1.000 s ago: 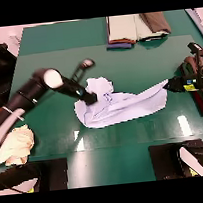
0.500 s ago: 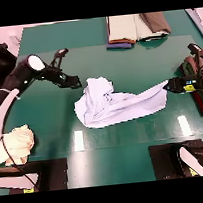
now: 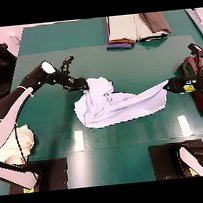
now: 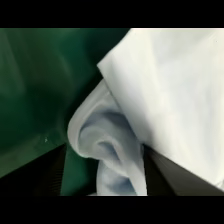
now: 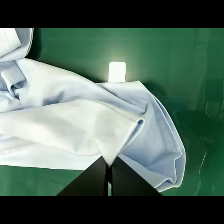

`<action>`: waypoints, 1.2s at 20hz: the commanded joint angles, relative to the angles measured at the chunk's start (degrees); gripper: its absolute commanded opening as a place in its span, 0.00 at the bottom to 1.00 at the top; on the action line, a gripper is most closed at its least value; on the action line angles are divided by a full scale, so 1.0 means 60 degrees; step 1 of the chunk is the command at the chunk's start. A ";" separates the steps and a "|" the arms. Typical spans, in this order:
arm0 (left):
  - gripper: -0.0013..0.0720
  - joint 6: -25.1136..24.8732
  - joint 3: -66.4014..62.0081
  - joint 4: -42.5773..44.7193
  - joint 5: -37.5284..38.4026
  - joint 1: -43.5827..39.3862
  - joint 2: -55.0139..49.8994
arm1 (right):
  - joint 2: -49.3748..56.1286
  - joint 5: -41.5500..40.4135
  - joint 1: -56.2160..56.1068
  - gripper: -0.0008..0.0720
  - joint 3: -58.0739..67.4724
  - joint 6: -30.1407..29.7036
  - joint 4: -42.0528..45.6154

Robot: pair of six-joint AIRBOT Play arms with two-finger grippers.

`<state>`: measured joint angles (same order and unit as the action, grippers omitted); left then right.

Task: Fold the shirts.

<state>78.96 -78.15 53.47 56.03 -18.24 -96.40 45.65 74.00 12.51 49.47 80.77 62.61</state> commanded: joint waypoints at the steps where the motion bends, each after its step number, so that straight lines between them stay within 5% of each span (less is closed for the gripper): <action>1: 0.65 -0.0175 -0.0011 0.0131 -0.0277 -0.0364 -0.0066 | -0.0007 0.0007 -0.0004 0.03 -0.0004 0.0215 -0.0007; 6: 0.06 -0.0171 -0.0011 0.0630 -0.0011 -0.0372 -0.0066 | -0.0007 0.0055 -0.0011 0.03 0.0004 0.0215 -0.0007; 11: 0.06 -0.0168 -0.0798 0.0925 0.0211 0.0302 0.0867 | -0.0007 0.0018 -0.0011 0.03 0.1694 0.0095 0.0018; 16: 0.06 -0.0171 -0.2794 0.1723 0.0066 0.1526 0.4164 | -0.0007 0.0036 -0.0007 0.03 0.5377 0.0091 0.0018; 24: 0.06 -0.0168 -0.4353 0.3031 -0.0025 0.1617 0.8746 | -0.0004 0.0353 0.0091 0.03 0.9865 0.0106 0.0863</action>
<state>77.91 -101.71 69.41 56.34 -8.86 -52.21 45.60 75.29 12.58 100.62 81.34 64.97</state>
